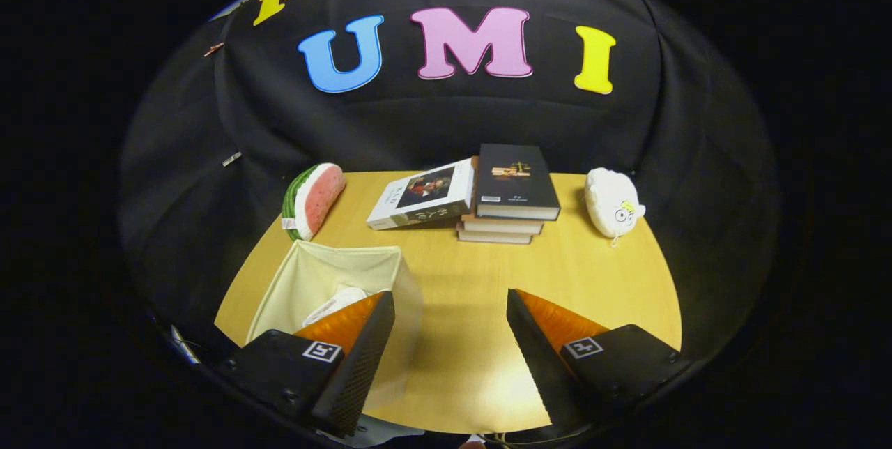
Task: Open the storage box then place both shoes into the box .Put the left shoe in first, then the right shoe, with the right side of both shoes facing outward in a uniform manner.
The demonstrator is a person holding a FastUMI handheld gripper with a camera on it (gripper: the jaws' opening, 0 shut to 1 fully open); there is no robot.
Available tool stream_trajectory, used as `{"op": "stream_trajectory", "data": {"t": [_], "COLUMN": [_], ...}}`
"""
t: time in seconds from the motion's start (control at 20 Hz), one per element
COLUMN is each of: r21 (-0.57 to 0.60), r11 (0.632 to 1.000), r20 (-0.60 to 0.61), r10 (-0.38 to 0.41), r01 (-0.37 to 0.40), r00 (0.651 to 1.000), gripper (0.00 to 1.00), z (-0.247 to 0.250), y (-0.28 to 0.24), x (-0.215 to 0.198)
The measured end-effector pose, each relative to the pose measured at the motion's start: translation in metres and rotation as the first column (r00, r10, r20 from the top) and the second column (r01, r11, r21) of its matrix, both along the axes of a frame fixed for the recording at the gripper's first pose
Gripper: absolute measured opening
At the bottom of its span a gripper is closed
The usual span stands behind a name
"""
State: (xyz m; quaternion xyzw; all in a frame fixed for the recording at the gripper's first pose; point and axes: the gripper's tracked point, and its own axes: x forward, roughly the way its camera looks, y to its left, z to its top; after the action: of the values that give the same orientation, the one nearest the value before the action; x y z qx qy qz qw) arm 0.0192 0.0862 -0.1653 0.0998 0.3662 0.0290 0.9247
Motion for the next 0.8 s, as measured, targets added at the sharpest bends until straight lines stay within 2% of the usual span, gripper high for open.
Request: {"op": "stream_trajectory", "data": {"t": [0.25,0.55,0.8], "r21": [0.021,-0.024,-0.01], "r11": [1.0,0.999,0.998], "r20": [0.152,0.311,0.359], "r10": [-0.026,-0.035,-0.047], "r01": [0.023,0.045,0.055], "r00": [0.988,0.95,0.932], "gripper": [0.99,0.99,0.99], "z": [0.026,0.064,0.082], "y": [-0.05,-0.1,-0.123], "x": [0.002,-0.002,-0.021]}}
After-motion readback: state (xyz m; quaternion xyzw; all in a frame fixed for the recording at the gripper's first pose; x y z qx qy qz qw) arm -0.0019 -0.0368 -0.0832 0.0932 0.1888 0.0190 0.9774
